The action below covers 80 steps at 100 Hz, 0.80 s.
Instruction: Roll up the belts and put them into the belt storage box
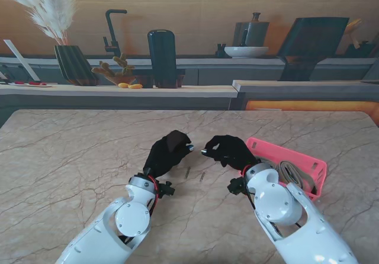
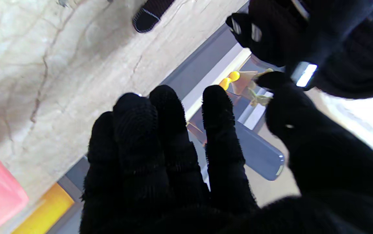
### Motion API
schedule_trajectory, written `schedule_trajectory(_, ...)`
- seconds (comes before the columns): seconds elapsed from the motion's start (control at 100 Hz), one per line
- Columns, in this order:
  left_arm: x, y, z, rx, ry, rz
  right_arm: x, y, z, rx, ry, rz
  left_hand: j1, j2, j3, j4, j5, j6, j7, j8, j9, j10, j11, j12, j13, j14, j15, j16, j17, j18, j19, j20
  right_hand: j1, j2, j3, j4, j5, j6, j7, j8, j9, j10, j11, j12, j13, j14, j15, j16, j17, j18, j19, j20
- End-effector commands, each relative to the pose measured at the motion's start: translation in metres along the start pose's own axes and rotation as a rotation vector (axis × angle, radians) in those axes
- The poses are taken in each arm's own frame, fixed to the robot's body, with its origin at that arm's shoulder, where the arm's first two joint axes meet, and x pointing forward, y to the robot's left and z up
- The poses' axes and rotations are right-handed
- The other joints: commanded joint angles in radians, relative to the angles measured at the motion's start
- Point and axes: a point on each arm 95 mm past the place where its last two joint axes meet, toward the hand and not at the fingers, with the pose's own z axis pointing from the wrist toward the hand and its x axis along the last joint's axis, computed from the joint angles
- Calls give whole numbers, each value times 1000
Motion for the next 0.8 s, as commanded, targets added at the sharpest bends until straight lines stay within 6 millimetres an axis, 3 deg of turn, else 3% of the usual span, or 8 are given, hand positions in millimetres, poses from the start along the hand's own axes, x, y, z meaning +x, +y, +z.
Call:
schedule_trajectory(0.0,-5,-3,4,-3,25,69,11,-3,0,-5,39,-9,-28,-26,150,33,23,16,88,34,99,-94,144,44,94,-37,118,42,49,26,102,44,-79,-22,10,35,19,19,-76,58,-32,11,-20,-10,-37,-28,-36,-12,-3,-30,10,-5)
schedule_trajectory(0.14,-9,-6,7,-37,80,224,16,-7,3,-7,106,-95,-61,-101,211,24,48,54,141,78,160,-94,223,60,186,-30,210,46,116,81,192,68,-229,68,-209,34,-3,71,-146,80,-65,23,-60,-20,-73,-15,-92,-25,-16,-4,-37,-12)
schedule_trajectory(0.19,-10,-6,7,-51,88,258,18,-9,5,-23,124,-123,-51,-121,239,22,41,67,89,46,164,-83,230,59,188,-23,218,43,114,83,195,68,-273,80,-239,36,8,88,-153,81,-64,37,-64,-22,-80,1,-100,-27,-21,8,-47,-12)
schedule_trajectory(0.31,-13,-6,9,-82,113,330,21,-13,11,-67,148,-228,-52,-153,287,19,40,100,-85,-60,172,-67,232,53,191,-6,224,40,108,99,200,74,-314,84,-239,48,19,98,-173,82,-62,41,-69,-24,-84,7,-113,-31,-24,21,-68,-16)
schedule_trajectory(0.47,-16,-7,10,-119,129,416,25,-20,20,-70,159,-276,-125,-116,401,33,32,155,-338,-81,174,-45,234,47,190,10,227,37,100,115,198,83,-342,85,-230,50,38,102,-173,90,-49,46,-65,-23,-76,16,-114,-32,-19,32,-79,-21)
schedule_trajectory(0.79,-23,-8,12,-155,130,506,32,-39,38,-26,159,-351,-153,-89,431,59,28,180,-419,-78,172,-41,235,38,186,23,223,33,92,124,196,91,-324,76,-208,53,104,95,-141,110,22,53,-36,-18,-10,30,-75,-26,25,34,-41,-17)
